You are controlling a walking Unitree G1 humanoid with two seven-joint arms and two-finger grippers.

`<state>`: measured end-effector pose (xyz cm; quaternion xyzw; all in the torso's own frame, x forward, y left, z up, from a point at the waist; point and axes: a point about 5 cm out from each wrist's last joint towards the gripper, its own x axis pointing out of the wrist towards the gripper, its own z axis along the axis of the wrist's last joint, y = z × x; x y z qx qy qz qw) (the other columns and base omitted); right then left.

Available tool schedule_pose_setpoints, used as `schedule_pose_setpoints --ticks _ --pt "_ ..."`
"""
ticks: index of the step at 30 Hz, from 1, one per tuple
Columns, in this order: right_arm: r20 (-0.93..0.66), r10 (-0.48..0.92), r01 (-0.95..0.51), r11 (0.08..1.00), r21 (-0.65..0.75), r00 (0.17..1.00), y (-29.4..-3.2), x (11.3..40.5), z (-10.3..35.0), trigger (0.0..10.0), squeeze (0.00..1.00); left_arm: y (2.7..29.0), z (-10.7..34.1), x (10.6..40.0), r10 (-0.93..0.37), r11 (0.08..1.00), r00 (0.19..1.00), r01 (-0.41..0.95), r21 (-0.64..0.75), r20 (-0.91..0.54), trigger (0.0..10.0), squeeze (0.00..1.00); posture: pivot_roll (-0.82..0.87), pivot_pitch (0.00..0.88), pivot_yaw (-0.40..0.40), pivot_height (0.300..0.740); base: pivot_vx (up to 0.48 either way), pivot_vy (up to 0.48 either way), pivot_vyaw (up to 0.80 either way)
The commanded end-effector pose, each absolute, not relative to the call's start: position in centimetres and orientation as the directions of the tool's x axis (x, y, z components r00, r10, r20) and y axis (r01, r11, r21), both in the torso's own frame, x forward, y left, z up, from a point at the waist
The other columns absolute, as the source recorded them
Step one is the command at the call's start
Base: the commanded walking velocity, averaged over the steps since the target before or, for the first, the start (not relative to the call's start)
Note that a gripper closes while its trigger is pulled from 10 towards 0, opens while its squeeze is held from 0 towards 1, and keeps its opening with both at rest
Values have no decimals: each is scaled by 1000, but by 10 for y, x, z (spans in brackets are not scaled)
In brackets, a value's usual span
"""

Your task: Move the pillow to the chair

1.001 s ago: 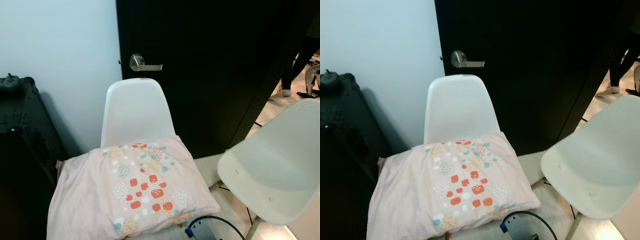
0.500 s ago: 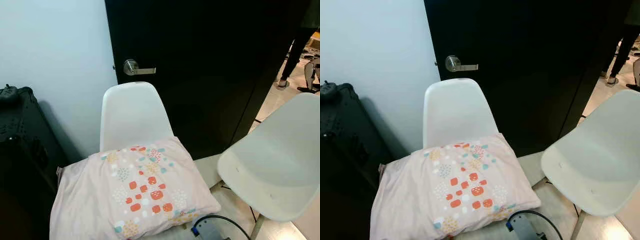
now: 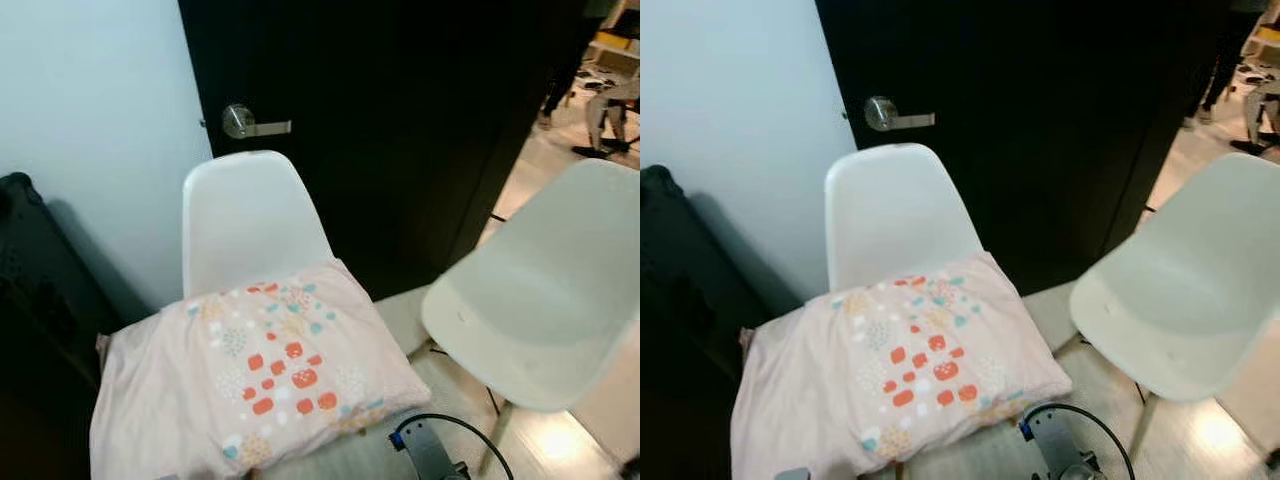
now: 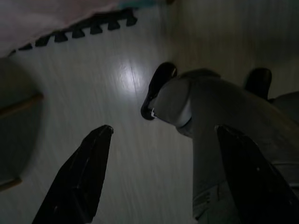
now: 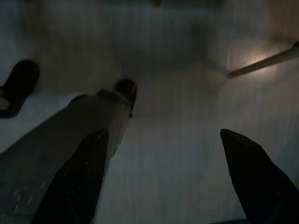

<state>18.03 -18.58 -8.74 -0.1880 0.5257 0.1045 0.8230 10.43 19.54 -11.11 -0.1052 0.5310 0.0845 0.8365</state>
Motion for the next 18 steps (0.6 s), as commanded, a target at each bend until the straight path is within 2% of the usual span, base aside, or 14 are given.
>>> schedule_pose_setpoints --ticks 1,6,12,18 --pt "-911 -14 -409 891 -198 412 -183 177 -89 10000 0 191 -115 92 30 948 385 -304 -96 -922 10000 0 21 50 -38 740 -326 0 0" --pt "-910 -15 -421 884 -205 414 -183 178 -89 10000 0 186 -116 92 17 957 380 -275 -96 -925 10000 0 27 40 -54 740 -360 0 0" --pt "-907 -8 -475 850 -228 421 -183 186 -85 10000 0 185 -113 102 28 943 411 -313 -112 -911 10000 0 34 30 -75 740 -437 0 0" --pt "-906 -5 -478 849 -227 423 -183 187 -85 10000 0 187 -113 103 37 942 408 -319 -104 -912 10000 0 33 26 -75 740 0 0 0"
